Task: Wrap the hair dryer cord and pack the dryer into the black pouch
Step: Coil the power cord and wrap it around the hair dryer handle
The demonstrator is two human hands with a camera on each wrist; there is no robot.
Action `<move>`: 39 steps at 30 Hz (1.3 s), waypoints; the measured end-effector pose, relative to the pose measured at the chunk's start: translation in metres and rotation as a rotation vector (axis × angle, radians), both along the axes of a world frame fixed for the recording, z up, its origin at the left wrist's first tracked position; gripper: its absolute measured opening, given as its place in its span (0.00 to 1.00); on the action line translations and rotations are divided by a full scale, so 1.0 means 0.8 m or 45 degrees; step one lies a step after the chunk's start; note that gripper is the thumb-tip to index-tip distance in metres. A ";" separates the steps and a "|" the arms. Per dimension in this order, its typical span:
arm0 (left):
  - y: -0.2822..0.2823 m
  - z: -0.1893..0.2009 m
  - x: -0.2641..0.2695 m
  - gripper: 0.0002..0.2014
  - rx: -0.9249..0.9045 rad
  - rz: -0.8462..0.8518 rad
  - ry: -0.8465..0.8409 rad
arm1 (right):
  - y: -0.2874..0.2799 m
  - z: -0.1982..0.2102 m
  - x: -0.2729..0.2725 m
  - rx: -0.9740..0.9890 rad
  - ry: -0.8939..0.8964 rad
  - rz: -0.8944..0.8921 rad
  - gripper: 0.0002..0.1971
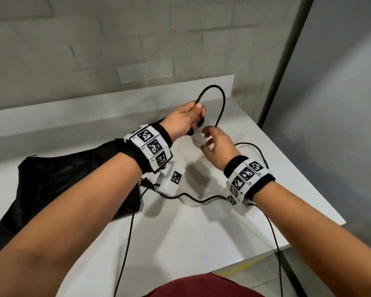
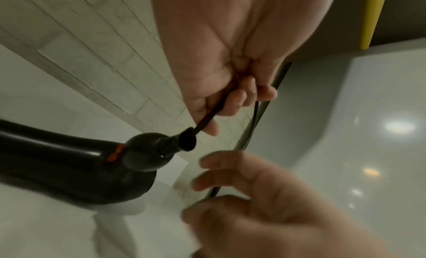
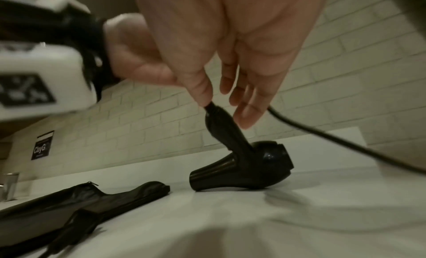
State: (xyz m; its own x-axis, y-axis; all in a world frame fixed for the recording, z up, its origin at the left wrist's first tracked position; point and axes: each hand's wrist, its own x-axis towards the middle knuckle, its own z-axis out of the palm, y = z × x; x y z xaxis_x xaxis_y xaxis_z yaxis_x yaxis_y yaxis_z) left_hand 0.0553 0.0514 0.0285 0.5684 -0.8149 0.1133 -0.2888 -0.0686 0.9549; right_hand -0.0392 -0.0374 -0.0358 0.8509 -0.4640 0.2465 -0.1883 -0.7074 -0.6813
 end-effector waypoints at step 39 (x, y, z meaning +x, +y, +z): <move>-0.020 0.074 0.029 0.18 -0.486 0.005 0.767 | 0.005 0.038 0.039 0.144 -0.112 -0.084 0.11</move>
State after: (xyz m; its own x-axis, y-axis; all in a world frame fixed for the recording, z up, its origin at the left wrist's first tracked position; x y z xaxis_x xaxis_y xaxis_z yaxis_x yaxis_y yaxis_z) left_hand 0.0787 0.0357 0.0881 0.6247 -0.7789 0.0554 0.2962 0.3021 0.9061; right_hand -0.0082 -0.0333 -0.0057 0.7953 -0.5469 0.2616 -0.1678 -0.6133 -0.7718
